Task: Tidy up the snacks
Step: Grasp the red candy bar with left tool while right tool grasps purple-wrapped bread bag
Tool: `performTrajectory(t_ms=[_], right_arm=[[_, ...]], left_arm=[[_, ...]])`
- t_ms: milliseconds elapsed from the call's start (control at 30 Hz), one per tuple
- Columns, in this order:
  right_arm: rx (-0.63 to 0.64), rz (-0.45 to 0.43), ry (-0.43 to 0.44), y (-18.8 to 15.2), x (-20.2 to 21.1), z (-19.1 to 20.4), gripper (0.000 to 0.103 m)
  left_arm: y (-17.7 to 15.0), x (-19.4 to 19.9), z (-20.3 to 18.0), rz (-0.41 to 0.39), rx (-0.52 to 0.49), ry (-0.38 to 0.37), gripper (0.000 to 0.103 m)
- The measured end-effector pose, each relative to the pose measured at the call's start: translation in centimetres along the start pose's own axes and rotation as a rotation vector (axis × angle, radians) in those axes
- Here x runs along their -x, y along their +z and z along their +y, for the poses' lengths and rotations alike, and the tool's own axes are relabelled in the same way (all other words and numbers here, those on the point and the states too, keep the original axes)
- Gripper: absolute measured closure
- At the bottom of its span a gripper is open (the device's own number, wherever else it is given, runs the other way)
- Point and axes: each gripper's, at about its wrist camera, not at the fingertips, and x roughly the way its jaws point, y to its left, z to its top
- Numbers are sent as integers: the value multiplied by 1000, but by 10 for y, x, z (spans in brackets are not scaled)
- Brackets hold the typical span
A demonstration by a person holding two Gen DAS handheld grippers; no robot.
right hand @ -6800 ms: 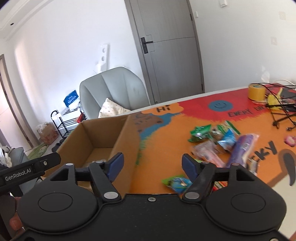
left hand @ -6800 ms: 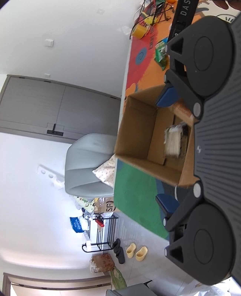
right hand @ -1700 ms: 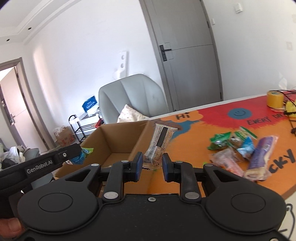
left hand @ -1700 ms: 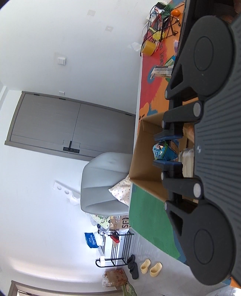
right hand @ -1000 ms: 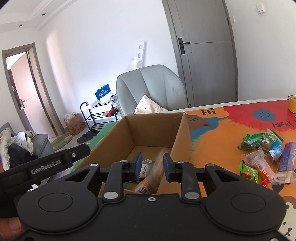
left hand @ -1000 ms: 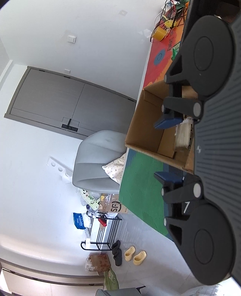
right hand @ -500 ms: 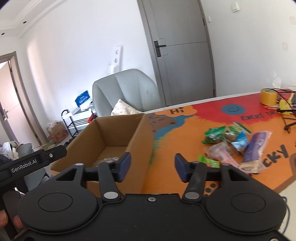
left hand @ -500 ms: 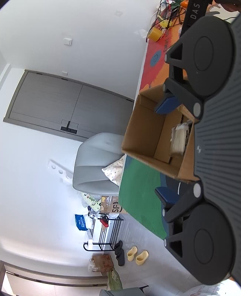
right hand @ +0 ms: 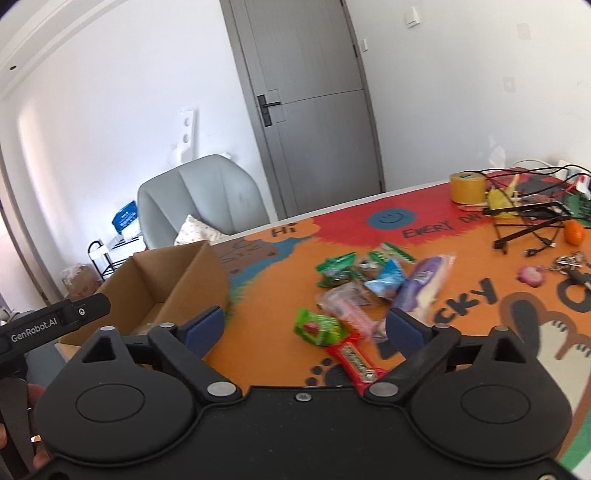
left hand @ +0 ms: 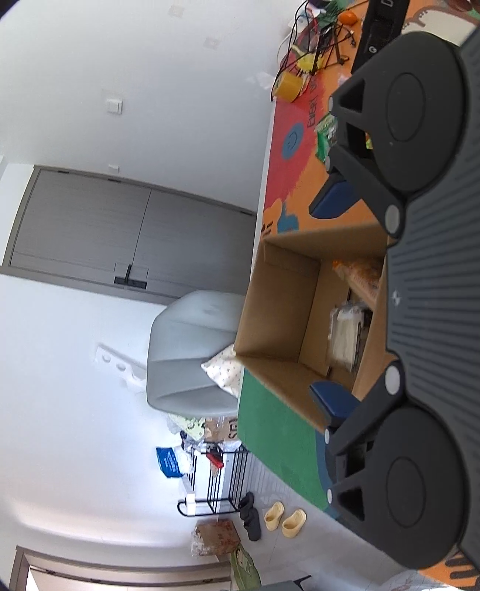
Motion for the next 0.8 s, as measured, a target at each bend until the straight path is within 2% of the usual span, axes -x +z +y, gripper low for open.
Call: performTrajectory(t_ms=[133,400,600,800], right_arm=[[-12,-10,-28,0,7,-14,2],[-32,-19,-55,-4,12,-37,2],[-40,-33,-75,-5,12,-51,3],[-100,-37,-85,-9,7,-74,5]], left_arm=[[-3,1,-14,16,-23,-57,9],[-10,-1,-39,24,-53,-125,8],[-16,-6,-57,33,-66,-163,8],[-24,-24,-79,82,-65,-169,8]])
